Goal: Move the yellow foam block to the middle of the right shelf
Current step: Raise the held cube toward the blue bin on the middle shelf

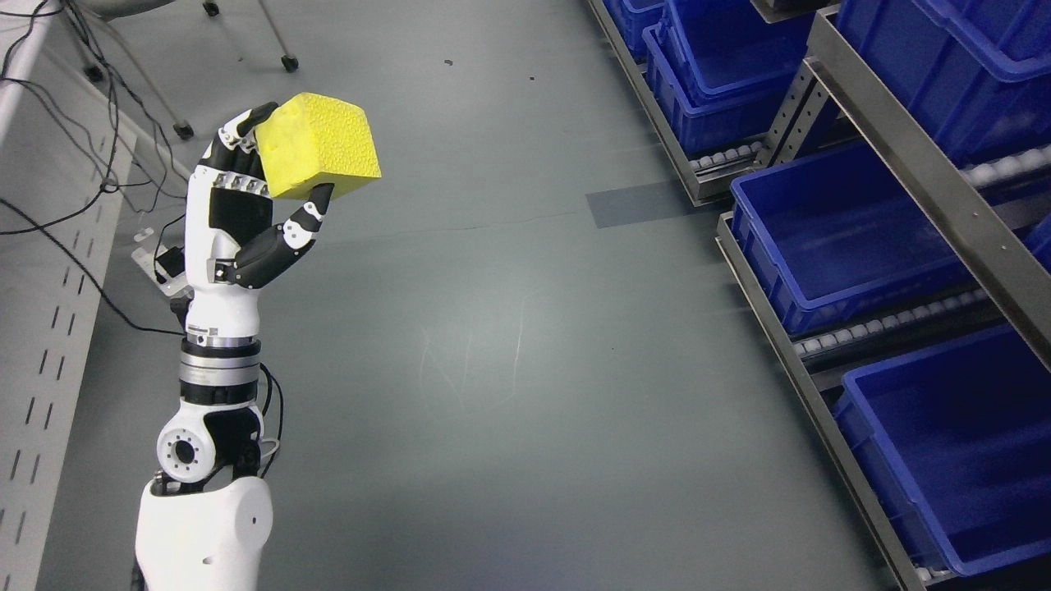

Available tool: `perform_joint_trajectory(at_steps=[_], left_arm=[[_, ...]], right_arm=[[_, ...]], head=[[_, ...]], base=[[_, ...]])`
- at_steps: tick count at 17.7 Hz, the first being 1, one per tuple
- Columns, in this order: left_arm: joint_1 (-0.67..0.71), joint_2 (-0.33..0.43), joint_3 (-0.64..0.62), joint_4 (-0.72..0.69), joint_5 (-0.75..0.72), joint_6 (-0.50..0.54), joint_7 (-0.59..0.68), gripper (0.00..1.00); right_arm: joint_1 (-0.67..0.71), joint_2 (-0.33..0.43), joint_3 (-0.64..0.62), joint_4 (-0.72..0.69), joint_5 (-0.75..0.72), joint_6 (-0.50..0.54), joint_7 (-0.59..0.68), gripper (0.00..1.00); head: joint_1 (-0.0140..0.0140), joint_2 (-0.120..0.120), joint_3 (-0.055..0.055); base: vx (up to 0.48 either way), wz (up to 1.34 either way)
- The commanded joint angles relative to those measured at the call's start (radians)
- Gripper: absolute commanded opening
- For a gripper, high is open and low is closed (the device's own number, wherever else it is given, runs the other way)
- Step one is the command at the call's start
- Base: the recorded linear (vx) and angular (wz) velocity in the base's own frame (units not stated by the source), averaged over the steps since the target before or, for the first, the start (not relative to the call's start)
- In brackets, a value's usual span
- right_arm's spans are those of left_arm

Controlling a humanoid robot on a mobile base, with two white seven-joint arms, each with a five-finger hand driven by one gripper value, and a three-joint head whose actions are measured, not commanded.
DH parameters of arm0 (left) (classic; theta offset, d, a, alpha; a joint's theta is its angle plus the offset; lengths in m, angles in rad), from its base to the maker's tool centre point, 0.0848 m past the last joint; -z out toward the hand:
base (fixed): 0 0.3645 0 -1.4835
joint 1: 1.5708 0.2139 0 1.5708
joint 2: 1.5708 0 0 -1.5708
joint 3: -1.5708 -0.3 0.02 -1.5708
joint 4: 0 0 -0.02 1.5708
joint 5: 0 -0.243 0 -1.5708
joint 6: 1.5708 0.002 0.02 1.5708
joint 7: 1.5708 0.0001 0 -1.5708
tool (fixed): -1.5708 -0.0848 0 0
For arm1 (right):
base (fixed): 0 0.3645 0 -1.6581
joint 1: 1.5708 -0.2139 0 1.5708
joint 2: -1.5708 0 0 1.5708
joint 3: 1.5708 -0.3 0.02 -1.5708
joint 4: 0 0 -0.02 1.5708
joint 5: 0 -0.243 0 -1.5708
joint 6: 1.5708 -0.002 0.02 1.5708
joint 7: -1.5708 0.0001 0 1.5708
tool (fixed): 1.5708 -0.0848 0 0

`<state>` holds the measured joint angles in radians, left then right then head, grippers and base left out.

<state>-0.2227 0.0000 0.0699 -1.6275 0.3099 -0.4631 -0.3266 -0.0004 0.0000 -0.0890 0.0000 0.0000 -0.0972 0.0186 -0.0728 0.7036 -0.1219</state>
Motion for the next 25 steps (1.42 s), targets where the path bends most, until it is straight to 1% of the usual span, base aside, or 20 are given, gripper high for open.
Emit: perform_joint_trajectory(at_steps=[1,7,19,25], left_arm=[[-0.007,0.017,-0.045,-0.006,-0.005,0.0,0.0,0.43],[-0.014,0.017,-0.062,-0.012,-0.005,0.0,-0.002,0.43],[-0.013,0.017,-0.079,-0.012,-0.005,-0.002,-0.002,0.43],[-0.021,0.017,-0.093,-0.031,-0.005,-0.005,-0.002,0.43]], right_arm=[[-0.003,-0.018,0.0,-0.017,0.0,0.001,0.0,1.0],[-0.001,-0.018,0.0,-0.017,0.0,0.001,0.0,1.0],[-0.003,-0.018,0.0,-0.017,0.0,0.001,0.0,1.0],[-0.003,-0.018,0.0,-0.017,0.0,0.001,0.0,1.0]], head=[[0.0,0.0,0.0],[0.0,0.0,0.0],[0.0,0.0,0.0],[0.0,0.0,0.0]], base=[[0.139,-0.32],[0.096,-0.71],[0.111,-1.04],[0.099,-0.59]])
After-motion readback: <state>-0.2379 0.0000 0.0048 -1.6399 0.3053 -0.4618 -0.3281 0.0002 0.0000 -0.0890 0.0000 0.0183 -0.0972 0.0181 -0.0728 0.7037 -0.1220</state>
